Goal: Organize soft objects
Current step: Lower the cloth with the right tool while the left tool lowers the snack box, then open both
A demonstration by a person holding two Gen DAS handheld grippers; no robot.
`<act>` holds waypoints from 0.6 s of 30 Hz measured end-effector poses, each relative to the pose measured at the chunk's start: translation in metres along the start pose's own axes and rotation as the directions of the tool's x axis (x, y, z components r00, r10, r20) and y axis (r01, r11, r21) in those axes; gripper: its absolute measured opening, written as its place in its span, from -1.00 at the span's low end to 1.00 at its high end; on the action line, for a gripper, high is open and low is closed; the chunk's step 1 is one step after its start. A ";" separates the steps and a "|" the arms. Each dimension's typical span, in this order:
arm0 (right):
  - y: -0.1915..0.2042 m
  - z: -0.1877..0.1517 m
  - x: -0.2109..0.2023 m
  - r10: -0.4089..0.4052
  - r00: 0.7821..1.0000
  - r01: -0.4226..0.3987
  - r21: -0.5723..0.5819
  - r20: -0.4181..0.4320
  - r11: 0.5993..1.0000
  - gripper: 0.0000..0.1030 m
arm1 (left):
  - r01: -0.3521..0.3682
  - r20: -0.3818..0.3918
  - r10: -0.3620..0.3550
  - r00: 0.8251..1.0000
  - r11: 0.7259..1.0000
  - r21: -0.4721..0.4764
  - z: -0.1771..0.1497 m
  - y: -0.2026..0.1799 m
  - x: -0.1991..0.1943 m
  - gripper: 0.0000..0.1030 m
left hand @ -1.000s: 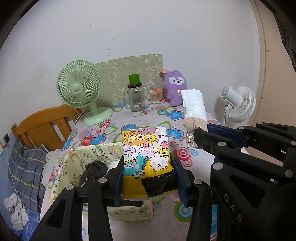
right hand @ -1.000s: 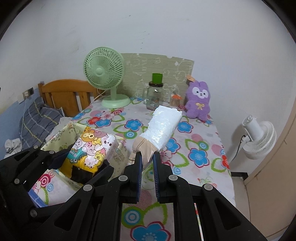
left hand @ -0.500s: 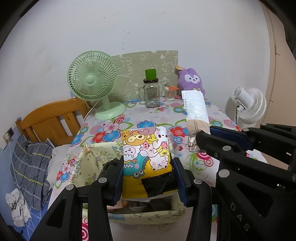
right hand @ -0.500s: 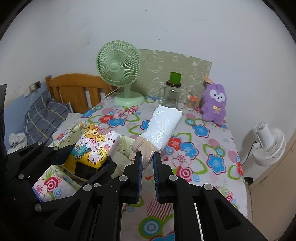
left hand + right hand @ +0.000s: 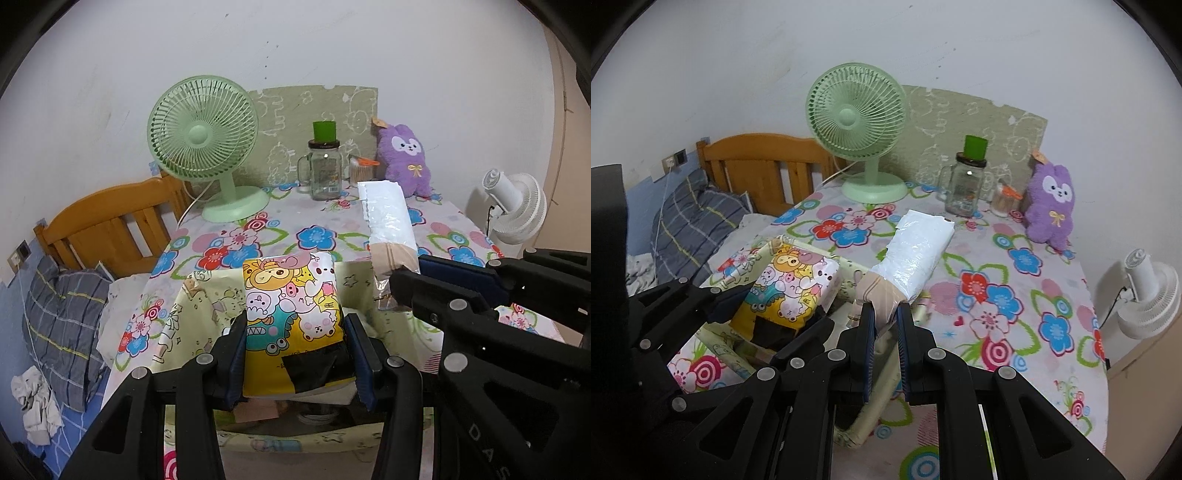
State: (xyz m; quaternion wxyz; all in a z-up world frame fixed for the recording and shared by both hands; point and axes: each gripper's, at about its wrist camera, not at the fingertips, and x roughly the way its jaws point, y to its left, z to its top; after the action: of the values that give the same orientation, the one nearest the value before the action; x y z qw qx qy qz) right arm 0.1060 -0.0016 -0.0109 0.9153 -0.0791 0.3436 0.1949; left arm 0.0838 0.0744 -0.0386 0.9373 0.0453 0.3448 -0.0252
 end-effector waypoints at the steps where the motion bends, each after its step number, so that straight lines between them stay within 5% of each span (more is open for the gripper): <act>1: 0.002 0.000 0.003 0.007 1.000 -0.007 -0.001 -0.004 1.000 -0.72 | -0.003 -0.005 0.003 1.000 1.000 -0.001 -0.001 0.003 0.002 -0.04; 18: 0.034 0.004 0.035 0.068 0.997 -0.070 -0.050 -0.045 0.996 -0.72 | -0.035 -0.072 0.032 0.997 0.999 -0.035 -0.014 0.039 0.035 0.02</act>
State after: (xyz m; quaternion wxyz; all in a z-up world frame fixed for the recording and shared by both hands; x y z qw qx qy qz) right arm 0.1186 0.0406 -0.0312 0.8980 -0.0951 0.3607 0.2335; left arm 0.1045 0.1141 -0.0686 0.9252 0.0351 0.3778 -0.0017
